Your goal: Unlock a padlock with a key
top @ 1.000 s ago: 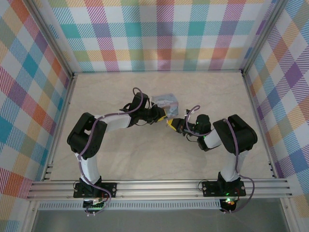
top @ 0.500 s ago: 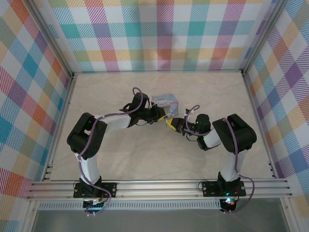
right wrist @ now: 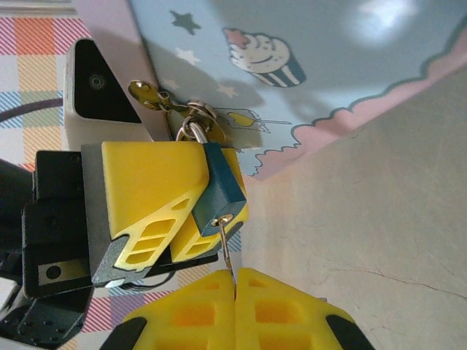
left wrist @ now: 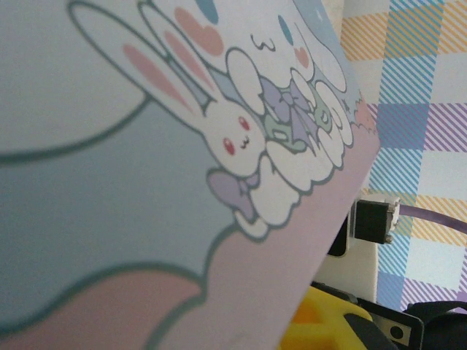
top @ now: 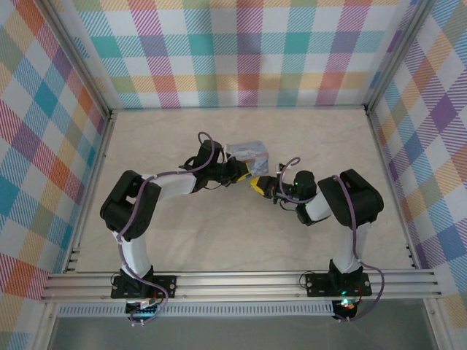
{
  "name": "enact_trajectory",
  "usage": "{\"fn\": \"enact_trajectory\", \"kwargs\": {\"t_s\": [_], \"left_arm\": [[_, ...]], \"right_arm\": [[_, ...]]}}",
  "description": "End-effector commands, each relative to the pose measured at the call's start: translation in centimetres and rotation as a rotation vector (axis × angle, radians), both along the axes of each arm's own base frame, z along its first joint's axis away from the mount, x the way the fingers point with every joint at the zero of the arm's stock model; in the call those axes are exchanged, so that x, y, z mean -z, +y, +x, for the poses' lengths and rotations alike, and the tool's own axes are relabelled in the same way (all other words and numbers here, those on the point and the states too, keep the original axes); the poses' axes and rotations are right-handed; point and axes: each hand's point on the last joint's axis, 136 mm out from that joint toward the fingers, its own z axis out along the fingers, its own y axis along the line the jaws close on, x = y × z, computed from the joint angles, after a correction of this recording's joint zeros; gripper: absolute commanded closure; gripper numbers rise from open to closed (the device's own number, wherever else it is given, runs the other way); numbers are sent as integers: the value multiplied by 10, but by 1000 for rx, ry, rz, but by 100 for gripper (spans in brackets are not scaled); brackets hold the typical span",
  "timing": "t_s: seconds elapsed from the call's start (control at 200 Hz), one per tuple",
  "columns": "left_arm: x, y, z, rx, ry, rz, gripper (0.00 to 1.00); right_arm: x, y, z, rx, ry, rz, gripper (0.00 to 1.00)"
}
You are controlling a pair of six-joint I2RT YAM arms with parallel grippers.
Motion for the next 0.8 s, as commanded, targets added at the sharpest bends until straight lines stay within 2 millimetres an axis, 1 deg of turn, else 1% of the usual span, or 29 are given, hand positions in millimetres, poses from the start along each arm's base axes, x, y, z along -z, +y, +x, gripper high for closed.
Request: {"fn": "enact_trajectory", "kwargs": {"t_s": [0.0, 0.255, 0.55, 0.645, 0.71, 0.795], "left_arm": [[-35, -12, -15, 74, -47, -93, 86], [-41, -13, -16, 79, -63, -128, 86], [-59, -17, -19, 107, -100, -181, 88], [-64, -19, -21, 121, -111, -194, 88], [-65, -22, -24, 138, -108, -200, 89], [-69, -26, -27, 160, -112, -214, 89]], "right_arm": [[-5, 0, 16, 62, 47, 55, 100], [8, -4, 20, 119, 195, 100, 100], [3, 2, 30, 112, 222, 135, 100], [-3, 5, 35, 103, 202, 143, 100], [-3, 7, 39, 103, 207, 151, 100], [-9, 13, 43, 78, 214, 171, 100]]}}
